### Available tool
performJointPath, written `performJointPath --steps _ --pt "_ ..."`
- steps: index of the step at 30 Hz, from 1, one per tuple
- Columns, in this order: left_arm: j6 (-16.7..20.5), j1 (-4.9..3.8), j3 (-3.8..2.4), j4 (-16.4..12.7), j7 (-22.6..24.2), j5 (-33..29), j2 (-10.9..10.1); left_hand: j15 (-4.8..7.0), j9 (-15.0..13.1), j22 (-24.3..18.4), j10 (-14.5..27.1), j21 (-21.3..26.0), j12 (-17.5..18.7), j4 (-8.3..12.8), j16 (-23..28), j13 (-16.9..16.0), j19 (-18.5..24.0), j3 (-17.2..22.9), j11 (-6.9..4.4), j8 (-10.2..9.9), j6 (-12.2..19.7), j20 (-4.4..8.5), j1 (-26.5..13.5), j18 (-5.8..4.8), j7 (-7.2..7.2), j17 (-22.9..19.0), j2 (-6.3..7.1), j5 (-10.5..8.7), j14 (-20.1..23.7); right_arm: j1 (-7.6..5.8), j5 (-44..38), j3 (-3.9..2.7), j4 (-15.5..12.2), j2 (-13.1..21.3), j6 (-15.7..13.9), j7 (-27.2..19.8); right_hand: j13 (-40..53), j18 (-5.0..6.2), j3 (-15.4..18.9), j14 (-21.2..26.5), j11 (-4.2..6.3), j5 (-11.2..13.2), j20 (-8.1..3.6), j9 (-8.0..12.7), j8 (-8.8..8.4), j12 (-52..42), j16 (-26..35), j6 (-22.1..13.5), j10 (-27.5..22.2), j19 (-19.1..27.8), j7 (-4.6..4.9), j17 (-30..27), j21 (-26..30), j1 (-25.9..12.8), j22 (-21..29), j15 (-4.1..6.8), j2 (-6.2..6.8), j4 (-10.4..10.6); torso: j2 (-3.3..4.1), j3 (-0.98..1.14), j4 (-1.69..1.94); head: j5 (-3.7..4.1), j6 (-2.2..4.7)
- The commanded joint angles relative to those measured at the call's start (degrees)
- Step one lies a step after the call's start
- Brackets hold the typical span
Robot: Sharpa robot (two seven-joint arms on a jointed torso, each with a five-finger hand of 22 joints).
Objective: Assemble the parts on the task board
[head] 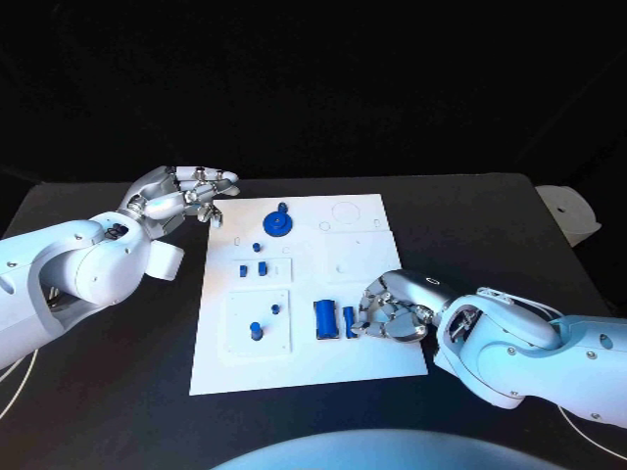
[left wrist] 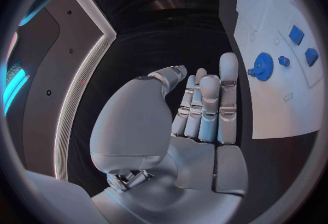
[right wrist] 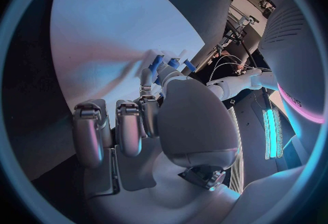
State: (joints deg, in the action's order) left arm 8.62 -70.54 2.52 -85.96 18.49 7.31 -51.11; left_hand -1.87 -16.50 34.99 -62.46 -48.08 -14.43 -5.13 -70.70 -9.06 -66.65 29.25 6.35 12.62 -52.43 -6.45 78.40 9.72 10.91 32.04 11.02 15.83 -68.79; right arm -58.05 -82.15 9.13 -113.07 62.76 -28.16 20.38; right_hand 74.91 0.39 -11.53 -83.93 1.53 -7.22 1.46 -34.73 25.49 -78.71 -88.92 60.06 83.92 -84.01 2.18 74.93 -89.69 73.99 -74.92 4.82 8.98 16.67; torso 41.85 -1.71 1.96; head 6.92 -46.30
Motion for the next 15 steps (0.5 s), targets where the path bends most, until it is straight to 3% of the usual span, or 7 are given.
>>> performJointPath --steps 1,15 --pt "-0.89 -0.02 -0.02 -0.08 0.45 -0.15 0.12 0.07 0.08 -0.10 0.38 0.36 -0.28 -0.29 -0.24 -0.05 -0.35 -0.09 0.16 0.24 0.40 -0.11 -0.32 0.85 -0.06 -0.10 0.02 -0.28 -0.09 0.04 1.64 0.00 -0.05 0.02 -3.55 -1.99 9.74 -0.39 0.30 -5.69 0.31 -0.38 -0.54 0.08 -0.01 -0.01 -0.28 0.44 2.25 -5.99 0.07 13.31 -0.31 -0.52 -15.08 0.48 -0.30 0.04 0.02 -0.03 0.02 0.01 0.03" --pt "-0.98 -0.02 -0.02 -0.12 0.42 -0.15 0.15 0.07 0.08 -0.10 0.38 0.36 -0.28 -0.29 -0.24 -0.05 -0.35 -0.09 0.16 0.24 0.40 -0.11 -0.32 0.85 -0.06 -0.10 0.02 -0.28 -0.09 0.00 0.59 -0.02 1.95 -1.68 -1.96 0.70 9.78 -0.39 0.19 -5.69 0.39 -0.77 -0.55 0.11 -0.01 -0.09 -0.28 0.46 2.29 -5.99 -0.05 13.31 -0.31 -0.14 -15.08 0.51 -0.67 -0.17 0.02 -0.10 0.17 0.06 -0.11"
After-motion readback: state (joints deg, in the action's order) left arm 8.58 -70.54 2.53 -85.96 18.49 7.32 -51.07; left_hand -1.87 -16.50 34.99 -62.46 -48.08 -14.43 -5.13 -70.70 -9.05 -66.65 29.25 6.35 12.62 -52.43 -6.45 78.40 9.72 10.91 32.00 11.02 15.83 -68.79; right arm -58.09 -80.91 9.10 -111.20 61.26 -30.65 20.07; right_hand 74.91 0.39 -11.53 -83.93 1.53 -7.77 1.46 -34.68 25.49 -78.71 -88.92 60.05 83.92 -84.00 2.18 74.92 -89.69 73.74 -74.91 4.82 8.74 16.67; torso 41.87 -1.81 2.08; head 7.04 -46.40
